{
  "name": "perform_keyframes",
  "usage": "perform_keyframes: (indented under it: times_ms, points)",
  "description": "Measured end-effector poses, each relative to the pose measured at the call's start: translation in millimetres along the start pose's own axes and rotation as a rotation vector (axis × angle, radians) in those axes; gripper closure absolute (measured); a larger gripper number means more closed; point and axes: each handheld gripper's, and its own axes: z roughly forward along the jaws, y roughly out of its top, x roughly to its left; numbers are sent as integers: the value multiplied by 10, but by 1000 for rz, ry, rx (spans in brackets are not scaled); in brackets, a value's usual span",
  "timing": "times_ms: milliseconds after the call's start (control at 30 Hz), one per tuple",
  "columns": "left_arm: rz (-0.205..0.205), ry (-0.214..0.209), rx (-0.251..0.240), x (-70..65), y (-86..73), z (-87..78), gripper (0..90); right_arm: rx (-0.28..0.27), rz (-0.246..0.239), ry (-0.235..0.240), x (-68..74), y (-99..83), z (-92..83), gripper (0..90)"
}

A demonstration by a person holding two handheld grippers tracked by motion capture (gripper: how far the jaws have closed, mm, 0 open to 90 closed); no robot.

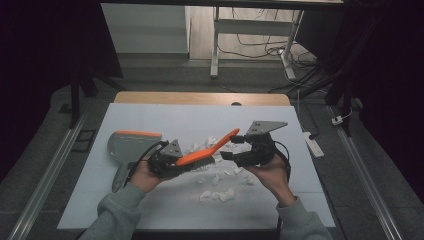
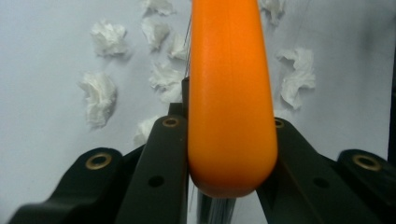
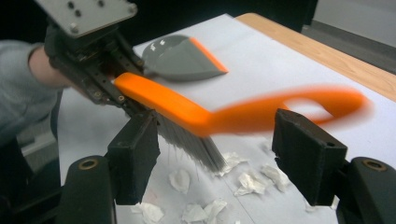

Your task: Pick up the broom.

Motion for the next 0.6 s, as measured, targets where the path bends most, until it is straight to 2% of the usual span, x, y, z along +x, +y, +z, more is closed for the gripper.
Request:
perform_keyframes:
  times_ms: [167, 333, 400, 600]
  points:
    - [31, -24, 65, -45, 26, 85, 799, 85, -113, 4, 149, 38, 145, 317]
    - [59, -31, 96, -90, 56, 124, 800, 166, -141, 24, 190, 43, 251, 308]
    - [78, -10, 118, -125, 75, 141, 799, 204, -154, 24, 193, 28, 305, 296]
    - [120, -2, 154, -205, 117, 182, 800, 328, -195, 42, 213, -36, 498, 311]
